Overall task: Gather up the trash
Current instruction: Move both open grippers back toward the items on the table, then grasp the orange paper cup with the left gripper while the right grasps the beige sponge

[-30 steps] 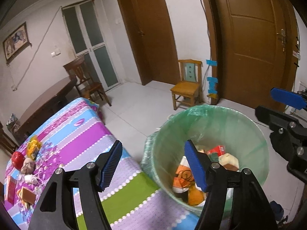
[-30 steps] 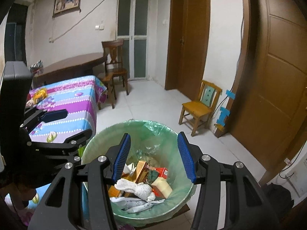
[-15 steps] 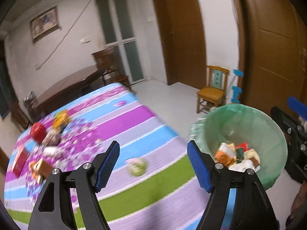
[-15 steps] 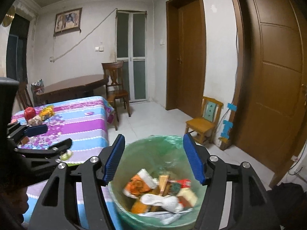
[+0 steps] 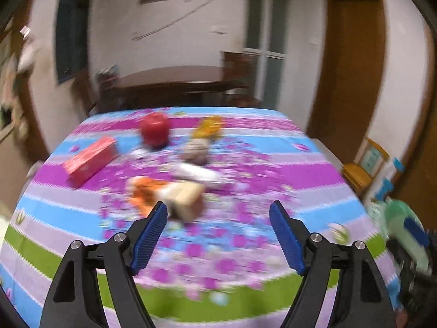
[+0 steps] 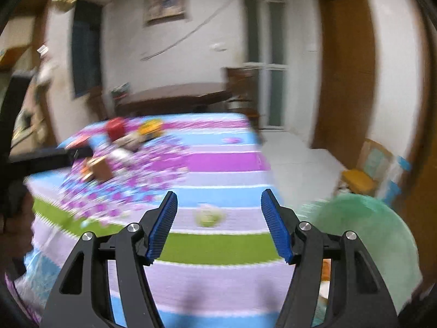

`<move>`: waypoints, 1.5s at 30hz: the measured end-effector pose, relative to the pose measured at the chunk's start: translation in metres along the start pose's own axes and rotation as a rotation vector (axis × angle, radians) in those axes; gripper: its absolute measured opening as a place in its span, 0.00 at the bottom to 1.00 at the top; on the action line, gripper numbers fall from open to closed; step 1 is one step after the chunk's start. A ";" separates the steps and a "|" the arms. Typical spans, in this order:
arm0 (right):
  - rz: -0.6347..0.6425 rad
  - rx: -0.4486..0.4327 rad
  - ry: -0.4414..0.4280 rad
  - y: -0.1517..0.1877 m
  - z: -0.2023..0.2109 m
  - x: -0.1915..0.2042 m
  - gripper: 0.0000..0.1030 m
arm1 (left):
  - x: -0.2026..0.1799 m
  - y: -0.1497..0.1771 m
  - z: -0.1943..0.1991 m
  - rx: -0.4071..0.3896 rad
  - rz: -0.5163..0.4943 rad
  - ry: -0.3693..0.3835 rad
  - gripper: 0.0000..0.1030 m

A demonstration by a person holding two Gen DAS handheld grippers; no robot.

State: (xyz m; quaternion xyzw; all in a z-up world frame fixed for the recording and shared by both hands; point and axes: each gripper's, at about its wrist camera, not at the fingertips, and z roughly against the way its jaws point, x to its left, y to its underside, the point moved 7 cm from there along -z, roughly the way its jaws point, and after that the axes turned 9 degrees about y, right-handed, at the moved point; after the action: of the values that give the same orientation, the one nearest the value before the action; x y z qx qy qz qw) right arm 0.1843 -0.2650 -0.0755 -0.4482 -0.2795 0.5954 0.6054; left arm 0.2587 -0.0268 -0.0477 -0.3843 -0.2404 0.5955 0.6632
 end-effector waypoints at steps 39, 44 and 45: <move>0.310 0.271 -0.564 -0.028 -0.127 0.194 0.28 | 0.124 -0.016 -0.127 0.267 0.307 0.029 0.61; 0.235 0.279 -0.627 -0.009 -0.087 0.181 0.27 | 0.129 0.003 -0.092 0.303 0.298 0.101 0.33; 0.221 0.275 -0.641 -0.003 -0.071 0.176 0.26 | 0.130 0.011 -0.079 0.300 0.274 0.109 0.32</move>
State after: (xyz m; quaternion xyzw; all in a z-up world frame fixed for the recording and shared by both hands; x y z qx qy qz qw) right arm 0.2718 -0.1086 -0.1384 -0.1808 -0.3223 0.7995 0.4736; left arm 0.3357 0.0823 -0.1212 -0.3419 -0.0580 0.6876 0.6379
